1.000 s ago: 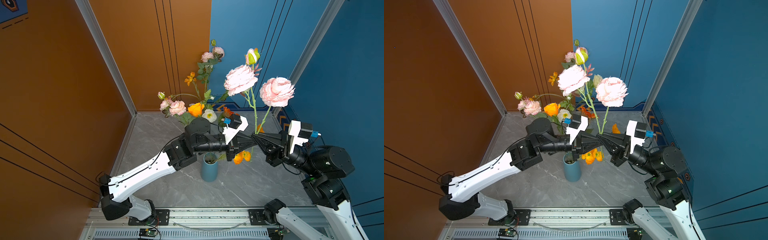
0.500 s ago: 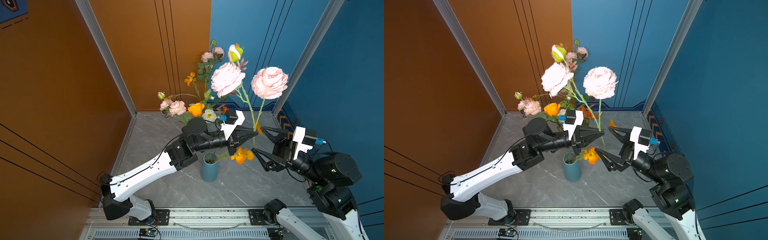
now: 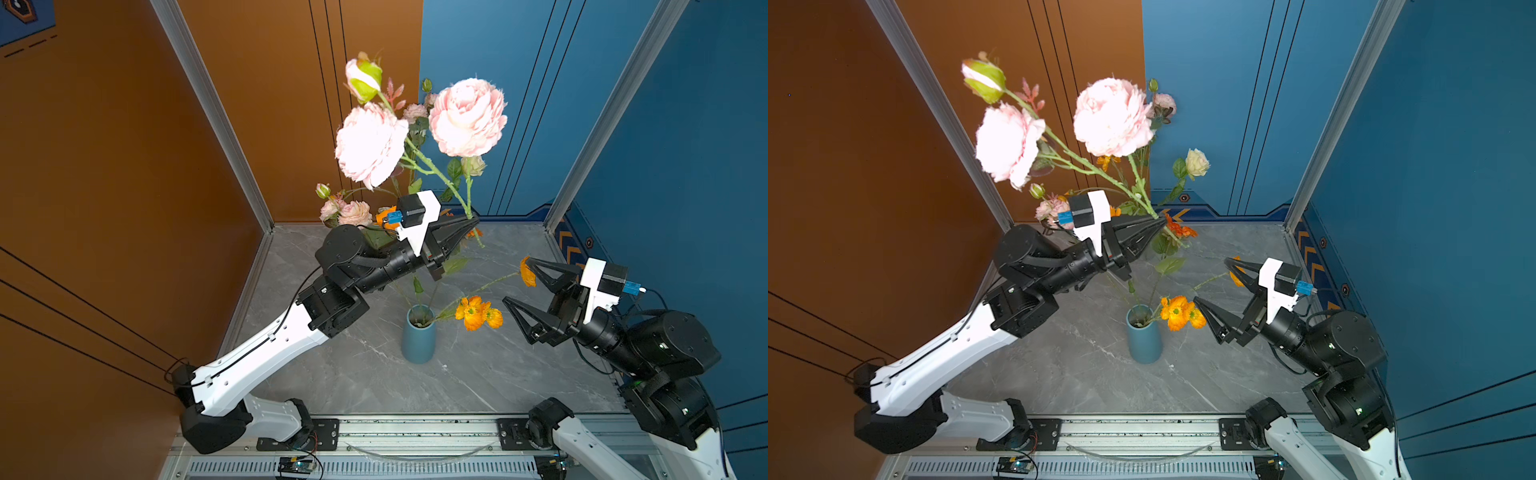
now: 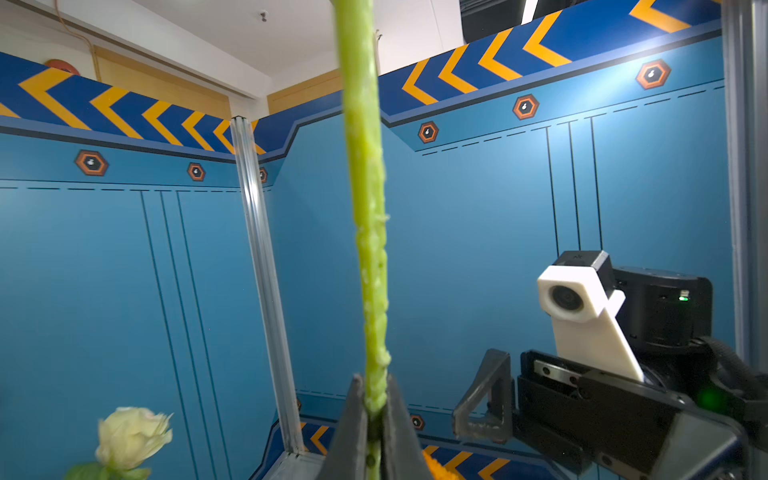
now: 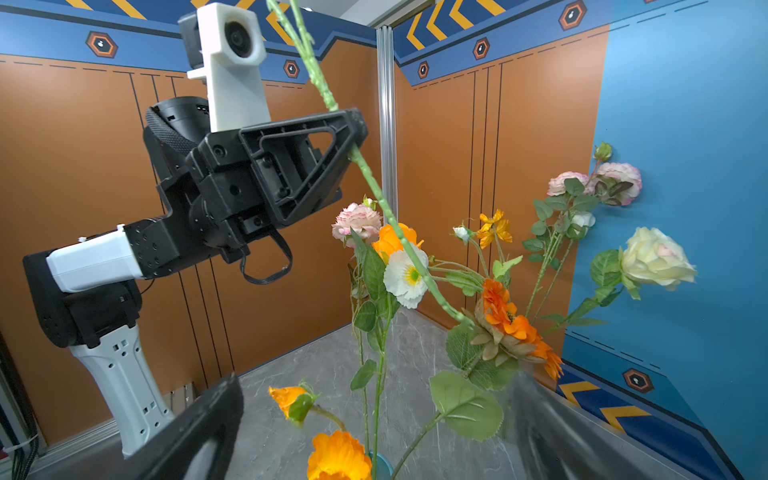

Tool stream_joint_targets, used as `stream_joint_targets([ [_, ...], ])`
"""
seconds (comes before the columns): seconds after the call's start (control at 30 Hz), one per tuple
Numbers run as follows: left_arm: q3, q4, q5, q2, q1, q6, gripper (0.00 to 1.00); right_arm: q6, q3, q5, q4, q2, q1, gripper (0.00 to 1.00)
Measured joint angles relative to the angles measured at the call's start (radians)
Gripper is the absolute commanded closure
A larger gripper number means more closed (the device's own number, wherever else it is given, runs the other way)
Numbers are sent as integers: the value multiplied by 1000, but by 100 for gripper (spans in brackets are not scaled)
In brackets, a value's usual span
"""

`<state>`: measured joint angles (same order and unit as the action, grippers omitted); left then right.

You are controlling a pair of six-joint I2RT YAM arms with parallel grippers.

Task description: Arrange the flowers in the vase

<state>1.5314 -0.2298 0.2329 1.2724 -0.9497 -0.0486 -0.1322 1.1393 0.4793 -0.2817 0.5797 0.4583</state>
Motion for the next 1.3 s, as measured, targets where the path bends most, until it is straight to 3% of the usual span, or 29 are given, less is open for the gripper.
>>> stream_joint_targets([
  [0.33,-236,239,-167,-349,13,-56,100,5,27,-114,-131,-9,0,0],
  [0.7,-587,223,-178,-400,-3,-11,100,-11,43,-309,-316,-110,0,0],
  [1.03,-697,25,-177,-401,-34,-10,100,-107,-275,-342,-396,-298,0,0],
  [1.3,-742,-40,-186,-391,-40,6,100,-234,-642,-208,-178,-430,1,0],
])
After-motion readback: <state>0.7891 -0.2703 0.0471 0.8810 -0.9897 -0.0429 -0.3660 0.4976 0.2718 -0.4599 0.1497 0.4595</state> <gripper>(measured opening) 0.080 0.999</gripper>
